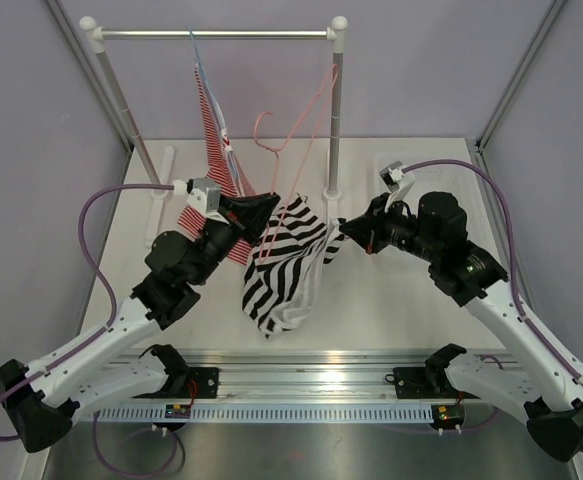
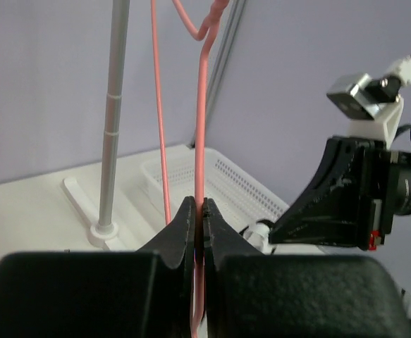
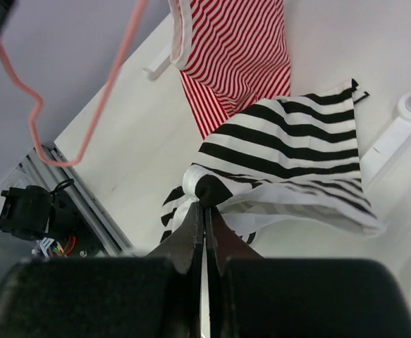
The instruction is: Remove the tank top from the hanger
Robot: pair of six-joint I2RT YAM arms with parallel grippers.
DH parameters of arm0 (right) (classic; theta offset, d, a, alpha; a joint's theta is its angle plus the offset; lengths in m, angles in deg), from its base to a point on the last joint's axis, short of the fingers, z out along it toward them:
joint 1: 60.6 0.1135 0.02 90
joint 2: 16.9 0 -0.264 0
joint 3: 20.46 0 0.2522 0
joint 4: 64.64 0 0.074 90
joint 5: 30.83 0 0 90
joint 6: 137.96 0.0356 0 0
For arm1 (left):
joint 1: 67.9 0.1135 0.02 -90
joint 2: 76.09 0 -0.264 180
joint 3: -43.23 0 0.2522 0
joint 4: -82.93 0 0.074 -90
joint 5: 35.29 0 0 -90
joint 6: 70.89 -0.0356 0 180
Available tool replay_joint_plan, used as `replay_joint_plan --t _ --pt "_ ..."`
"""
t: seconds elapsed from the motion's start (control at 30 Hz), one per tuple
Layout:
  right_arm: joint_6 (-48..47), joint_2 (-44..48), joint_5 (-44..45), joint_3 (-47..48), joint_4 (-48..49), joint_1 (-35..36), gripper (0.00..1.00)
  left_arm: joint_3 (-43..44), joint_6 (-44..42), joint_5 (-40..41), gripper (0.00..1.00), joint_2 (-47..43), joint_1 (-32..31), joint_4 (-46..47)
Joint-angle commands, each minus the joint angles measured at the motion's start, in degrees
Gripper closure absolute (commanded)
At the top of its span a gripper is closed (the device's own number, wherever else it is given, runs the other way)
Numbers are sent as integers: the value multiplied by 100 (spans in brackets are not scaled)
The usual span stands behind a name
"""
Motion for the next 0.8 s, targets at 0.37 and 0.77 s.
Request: replay_joint_plan --t 0.37,0.77 --pt "147 -329 419 -51 -480 -17 100 792 297 1864 100 -833 -76 -1197" --pt "640 -1858 215 -773 506 -17 68 2082 1159 1987 100 -694 -76 -4150"
